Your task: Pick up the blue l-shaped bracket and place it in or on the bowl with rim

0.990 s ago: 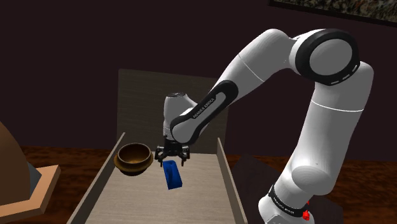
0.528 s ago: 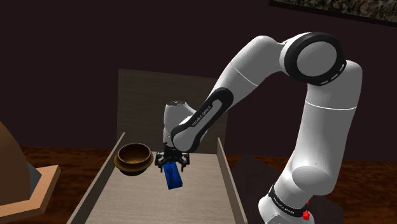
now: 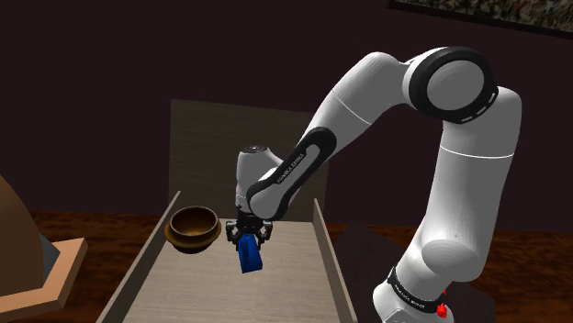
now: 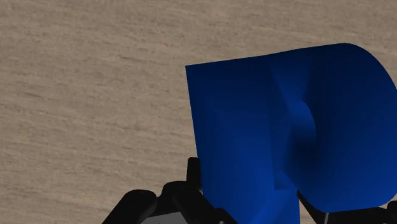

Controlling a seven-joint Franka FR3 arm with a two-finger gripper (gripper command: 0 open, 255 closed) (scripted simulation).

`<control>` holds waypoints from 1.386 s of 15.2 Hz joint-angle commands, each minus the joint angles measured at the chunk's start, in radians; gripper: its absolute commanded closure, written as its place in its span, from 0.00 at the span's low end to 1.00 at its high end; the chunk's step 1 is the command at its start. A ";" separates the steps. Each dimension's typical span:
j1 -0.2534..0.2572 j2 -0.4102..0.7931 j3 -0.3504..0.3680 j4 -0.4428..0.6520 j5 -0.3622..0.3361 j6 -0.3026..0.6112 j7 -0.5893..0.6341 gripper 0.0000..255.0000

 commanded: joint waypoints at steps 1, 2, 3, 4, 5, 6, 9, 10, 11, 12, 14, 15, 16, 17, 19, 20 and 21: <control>0.000 0.000 0.000 0.000 0.000 0.000 0.000 1.00; 0.000 0.000 0.000 0.000 0.000 0.000 0.000 1.00; 0.000 0.000 0.000 0.000 0.000 0.000 0.000 1.00; 0.000 0.000 0.000 0.000 0.000 0.000 0.000 1.00; 0.000 0.000 0.000 0.000 0.000 0.000 0.000 1.00; 0.000 0.000 0.000 0.000 0.000 0.000 0.000 1.00; -0.003 -0.014 0.004 -0.001 0.006 -0.013 -0.003 1.00; -0.005 -0.028 0.007 -0.001 0.012 -0.026 -0.007 1.00; -0.007 -0.041 0.010 -0.001 0.019 -0.039 -0.010 1.00; -0.009 -0.055 0.013 -0.001 0.025 -0.052 -0.013 1.00; -0.013 -0.081 0.018 0.000 0.037 -0.079 -0.019 1.00; -0.015 -0.095 0.020 0.001 0.042 -0.092 -0.022 1.00; -0.016 -0.108 0.022 0.002 0.048 -0.106 -0.025 1.00; -0.018 -0.120 0.024 0.003 0.053 -0.119 -0.028 1.00; -0.020 -0.146 0.026 0.007 0.064 -0.147 -0.033 1.00; -0.021 -0.158 0.027 0.009 0.069 -0.161 -0.036 1.00; -0.022 -0.170 0.028 0.011 0.073 -0.174 -0.038 1.00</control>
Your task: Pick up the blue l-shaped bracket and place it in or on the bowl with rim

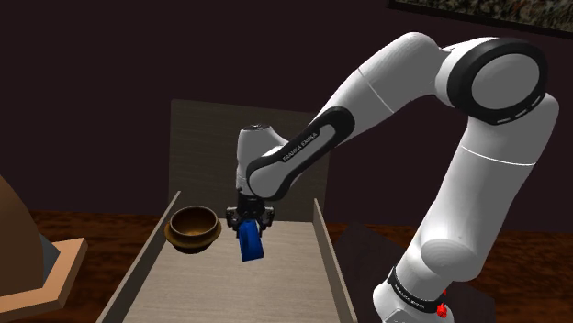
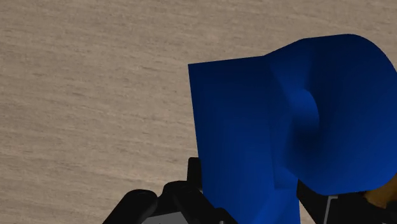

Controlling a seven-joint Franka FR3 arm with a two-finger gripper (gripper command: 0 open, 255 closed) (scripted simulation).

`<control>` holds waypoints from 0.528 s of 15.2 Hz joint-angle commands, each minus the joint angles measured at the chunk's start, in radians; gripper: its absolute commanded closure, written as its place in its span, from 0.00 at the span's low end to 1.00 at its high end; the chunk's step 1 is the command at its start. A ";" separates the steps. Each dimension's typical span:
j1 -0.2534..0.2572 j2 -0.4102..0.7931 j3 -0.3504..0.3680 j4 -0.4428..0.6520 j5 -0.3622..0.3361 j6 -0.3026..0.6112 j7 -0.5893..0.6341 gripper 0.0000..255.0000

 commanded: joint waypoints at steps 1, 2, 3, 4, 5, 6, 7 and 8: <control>-0.002 -0.024 0.001 0.008 0.009 -0.031 -0.006 1.00; -0.003 -0.036 0.002 0.010 0.013 -0.045 -0.008 1.00; -0.004 -0.047 0.002 0.013 0.017 -0.059 -0.010 1.00; -0.004 -0.058 0.002 0.017 0.021 -0.073 -0.012 1.00; -0.005 -0.070 0.002 0.020 0.025 -0.087 -0.013 1.00; -0.005 -0.080 0.002 0.024 0.028 -0.101 -0.015 1.00; -0.006 -0.091 0.002 0.027 0.032 -0.115 -0.016 1.00; -0.006 -0.102 0.002 0.032 0.035 -0.130 -0.018 1.00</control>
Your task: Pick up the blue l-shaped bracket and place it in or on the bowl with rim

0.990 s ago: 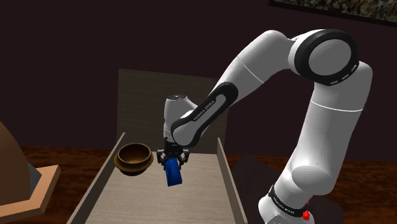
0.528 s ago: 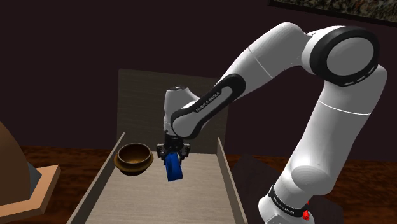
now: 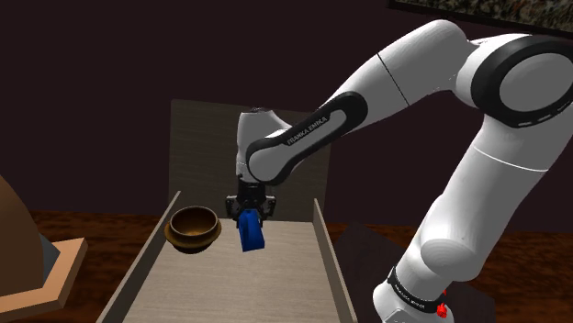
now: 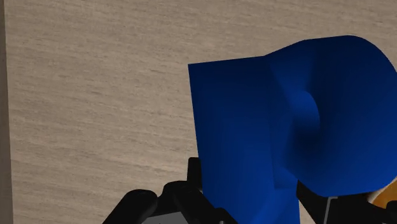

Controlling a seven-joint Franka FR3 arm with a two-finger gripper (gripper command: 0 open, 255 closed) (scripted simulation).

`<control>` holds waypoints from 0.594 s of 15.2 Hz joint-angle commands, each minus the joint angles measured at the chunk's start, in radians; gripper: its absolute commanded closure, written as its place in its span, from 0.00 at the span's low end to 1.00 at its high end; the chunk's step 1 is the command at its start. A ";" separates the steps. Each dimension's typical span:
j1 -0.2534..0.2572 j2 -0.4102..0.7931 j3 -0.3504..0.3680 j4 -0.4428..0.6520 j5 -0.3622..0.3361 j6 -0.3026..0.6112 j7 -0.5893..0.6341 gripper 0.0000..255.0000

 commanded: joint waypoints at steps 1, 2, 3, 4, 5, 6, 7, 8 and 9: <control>-0.001 -0.022 -0.001 0.009 0.007 -0.030 -0.004 1.00; -0.001 -0.032 -0.001 0.013 0.009 -0.044 -0.005 1.00; -0.002 -0.041 -0.002 0.018 0.012 -0.058 -0.006 1.00; -0.002 -0.051 -0.002 0.023 0.014 -0.072 -0.007 1.00; -0.002 -0.060 -0.003 0.028 0.017 -0.087 -0.008 1.00; -0.002 -0.069 -0.004 0.033 0.019 -0.101 -0.008 1.00; -0.003 -0.078 -0.004 0.039 0.021 -0.115 -0.009 1.00; -0.003 -0.087 -0.005 0.045 0.023 -0.129 -0.010 1.00; -0.003 -0.095 -0.006 0.051 0.025 -0.143 -0.010 1.00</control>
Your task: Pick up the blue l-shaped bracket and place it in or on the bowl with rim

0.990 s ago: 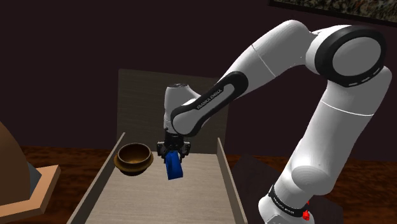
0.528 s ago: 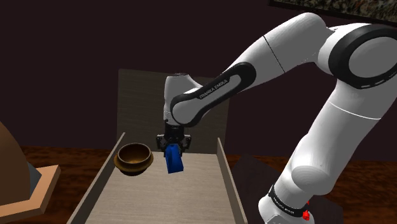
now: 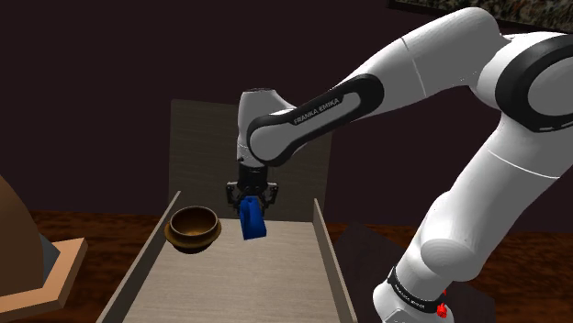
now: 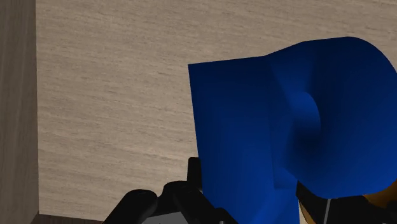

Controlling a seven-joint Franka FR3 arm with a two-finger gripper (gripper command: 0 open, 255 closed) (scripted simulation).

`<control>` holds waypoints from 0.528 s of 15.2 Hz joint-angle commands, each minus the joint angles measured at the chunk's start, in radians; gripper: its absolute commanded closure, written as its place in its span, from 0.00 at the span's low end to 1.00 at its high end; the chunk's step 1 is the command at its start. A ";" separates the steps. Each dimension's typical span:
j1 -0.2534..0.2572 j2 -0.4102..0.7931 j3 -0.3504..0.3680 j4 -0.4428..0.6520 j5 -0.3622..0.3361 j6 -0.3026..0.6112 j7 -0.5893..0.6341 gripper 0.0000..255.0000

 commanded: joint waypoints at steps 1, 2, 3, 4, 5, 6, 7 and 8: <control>0.000 -0.015 -0.001 0.016 0.003 -0.030 0.001 1.00; 0.000 -0.023 -0.002 0.022 0.004 -0.044 0.001 1.00; 0.000 -0.030 -0.003 0.029 0.005 -0.058 0.000 1.00; 0.000 -0.038 -0.004 0.036 0.007 -0.072 0.000 1.00; -0.001 -0.045 -0.005 0.043 0.008 -0.086 0.000 1.00; -0.001 -0.047 -0.005 0.045 0.008 -0.090 0.000 1.00; 0.000 -0.006 0.002 0.085 -0.008 -0.089 0.018 1.00; 0.002 0.035 0.008 0.126 -0.024 -0.089 0.036 1.00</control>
